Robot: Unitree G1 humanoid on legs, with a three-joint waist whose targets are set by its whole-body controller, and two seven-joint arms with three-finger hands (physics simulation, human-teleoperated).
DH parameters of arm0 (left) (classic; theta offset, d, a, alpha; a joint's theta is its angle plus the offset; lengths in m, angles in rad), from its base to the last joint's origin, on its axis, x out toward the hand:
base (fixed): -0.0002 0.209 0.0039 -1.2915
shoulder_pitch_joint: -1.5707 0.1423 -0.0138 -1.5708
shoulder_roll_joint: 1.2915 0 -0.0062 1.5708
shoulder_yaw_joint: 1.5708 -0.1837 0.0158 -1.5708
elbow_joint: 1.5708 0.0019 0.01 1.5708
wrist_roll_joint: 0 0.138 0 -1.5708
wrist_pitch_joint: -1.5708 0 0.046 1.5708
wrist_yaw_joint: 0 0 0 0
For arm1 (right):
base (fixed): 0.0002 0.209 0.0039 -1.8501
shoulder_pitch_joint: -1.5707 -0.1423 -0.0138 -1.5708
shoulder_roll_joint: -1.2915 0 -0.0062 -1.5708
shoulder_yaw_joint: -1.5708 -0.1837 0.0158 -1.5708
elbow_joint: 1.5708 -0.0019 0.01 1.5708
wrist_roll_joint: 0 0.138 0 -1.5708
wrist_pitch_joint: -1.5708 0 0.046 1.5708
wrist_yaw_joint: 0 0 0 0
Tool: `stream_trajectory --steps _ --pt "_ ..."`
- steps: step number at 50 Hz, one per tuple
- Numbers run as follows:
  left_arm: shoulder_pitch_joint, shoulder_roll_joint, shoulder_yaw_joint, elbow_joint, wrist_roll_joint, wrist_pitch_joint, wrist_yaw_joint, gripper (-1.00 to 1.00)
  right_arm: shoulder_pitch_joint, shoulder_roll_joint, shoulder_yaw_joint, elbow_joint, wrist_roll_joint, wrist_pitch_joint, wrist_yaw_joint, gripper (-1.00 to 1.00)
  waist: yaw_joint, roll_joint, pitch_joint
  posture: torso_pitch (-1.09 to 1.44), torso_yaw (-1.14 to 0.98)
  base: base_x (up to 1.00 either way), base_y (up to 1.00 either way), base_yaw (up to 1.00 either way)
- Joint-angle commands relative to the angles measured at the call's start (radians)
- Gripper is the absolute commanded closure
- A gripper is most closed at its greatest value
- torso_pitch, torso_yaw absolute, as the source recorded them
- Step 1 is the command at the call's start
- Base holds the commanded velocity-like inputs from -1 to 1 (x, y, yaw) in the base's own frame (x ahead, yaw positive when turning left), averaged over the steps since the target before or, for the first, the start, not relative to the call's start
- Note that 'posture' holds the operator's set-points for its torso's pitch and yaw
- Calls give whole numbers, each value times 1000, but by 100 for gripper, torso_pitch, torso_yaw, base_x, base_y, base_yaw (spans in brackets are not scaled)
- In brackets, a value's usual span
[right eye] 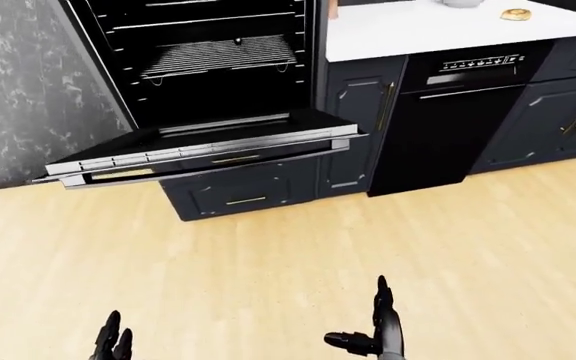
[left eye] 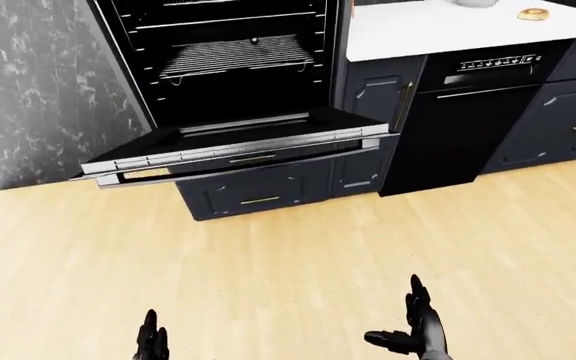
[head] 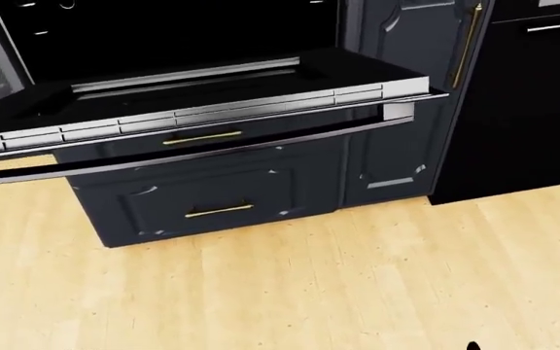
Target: Close the oven door.
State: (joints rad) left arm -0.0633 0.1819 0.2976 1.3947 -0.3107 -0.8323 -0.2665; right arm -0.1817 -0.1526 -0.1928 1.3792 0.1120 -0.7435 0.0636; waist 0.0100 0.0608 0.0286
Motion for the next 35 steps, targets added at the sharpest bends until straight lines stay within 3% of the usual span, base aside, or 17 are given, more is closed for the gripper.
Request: stream_trajectory --steps 1,9,11,12,13,14,17,21,24,25,26,27,28,35 --pt "-13 -1 -5 -18 4 -25 -8 -100 -14 -27 -15 -26 12 -33 -10 -100 -8 -15 -11 0 0 0 31 0" --pt "-15 1 -4 -18 3 -22 -9 -100 -14 -27 -15 -25 12 -32 -10 -100 -16 -101 -1 0 0 0 31 0" --pt "-15 1 -4 -17 3 -22 -9 -100 -13 -27 -15 -25 12 -33 -10 -100 -18 -140 -5 0 0 0 32 0" --pt "-15 1 -4 -18 3 -22 -10 -100 -13 -27 -15 -26 12 -34 -11 -100 -23 -170 -18 0 0 0 31 0" --pt "-15 1 -5 -18 3 -22 -9 -100 -13 -27 -15 -26 12 -34 -11 -100 -33 -113 -3 0 0 0 31 0" --pt "-14 1 -5 -18 4 -22 -9 -100 -13 -27 -15 -26 12 -34 -10 -100 -27 -130 -8 0 0 0 31 0" --pt "-13 1 -5 -17 4 -21 -10 -100 -13 -27 -15 -25 12 -34 -10 -100 -29 -123 -16 0 0 0 31 0" --pt "-7 2 -3 -14 9 -14 -13 -100 -8 -28 -17 -22 10 -33 -12 -100 -26 -78 -1 0 0 0 32 0" --pt "0 3 -7 -12 25 -5 3 -100 -5 -29 -19 -20 8 -27 -12 -100 -25 -11 -4 0 0 0 32 0" --pt "1 3 -4 -12 27 -1 1 -100 -6 -29 -20 -20 8 -25 -12 -100 -23 29 -16 0 0 0 32 0" --pt "0 5 0 -12 29 4 0 -100 -4 -30 -21 -19 7 -25 -12 -100 -28 40 -31 0 0 0 31 0" --pt "0 5 2 -11 31 8 0 -100 -1 -31 -21 -17 4 -25 -15 -100 -14 11 -12 0 0 0 31 0" --pt "2 6 3 -11 36 12 6 -100 3 -32 -20 -16 -2 -26 -20 -100 -17 10 -2 0 0 0 31 0" --pt "13 8 16 -9 60 37 24 -100 12 -32 -24 -14 -16 -23 -29 -100 -17 -56 1 0 0 0 31 0"
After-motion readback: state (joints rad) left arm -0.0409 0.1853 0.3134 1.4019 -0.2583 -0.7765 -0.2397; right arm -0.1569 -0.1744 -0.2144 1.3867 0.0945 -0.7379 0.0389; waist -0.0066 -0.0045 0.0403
